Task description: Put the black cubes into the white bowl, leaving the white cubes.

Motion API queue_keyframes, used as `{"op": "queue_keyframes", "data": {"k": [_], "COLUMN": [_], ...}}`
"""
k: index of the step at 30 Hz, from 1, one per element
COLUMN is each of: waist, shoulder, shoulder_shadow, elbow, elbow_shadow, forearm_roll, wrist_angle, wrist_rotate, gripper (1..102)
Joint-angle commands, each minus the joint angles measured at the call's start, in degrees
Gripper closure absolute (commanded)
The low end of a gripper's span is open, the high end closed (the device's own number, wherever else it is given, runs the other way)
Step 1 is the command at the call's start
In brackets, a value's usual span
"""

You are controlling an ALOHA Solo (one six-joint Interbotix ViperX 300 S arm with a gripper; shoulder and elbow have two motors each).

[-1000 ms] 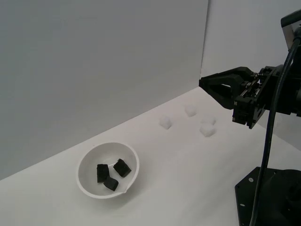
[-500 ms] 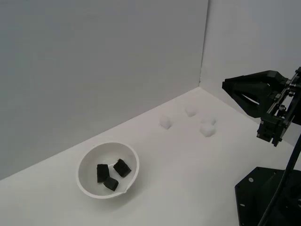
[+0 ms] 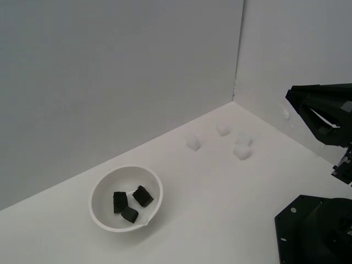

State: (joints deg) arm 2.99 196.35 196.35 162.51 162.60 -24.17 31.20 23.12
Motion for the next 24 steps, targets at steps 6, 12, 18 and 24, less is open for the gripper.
{"op": "queue_keyframes", "data": {"k": [6, 12, 18, 24], "waist": [-0.26, -0.26, -0.35, -0.35], "shoulder": [2.46, 2.46, 2.55, 2.55], "shoulder_shadow": [2.46, 2.55, 2.55, 2.55], "elbow": [0.62, 0.62, 0.62, 0.62], "elbow_shadow": [0.26, 0.26, 0.26, 0.26], "forearm_roll": [0.00, 0.00, 0.00, 0.00], "wrist_angle": [0.00, 0.00, -0.09, -0.09], "wrist_rotate": [0.70, 0.70, 0.70, 0.70], "gripper": [100, 100, 100, 100]}}
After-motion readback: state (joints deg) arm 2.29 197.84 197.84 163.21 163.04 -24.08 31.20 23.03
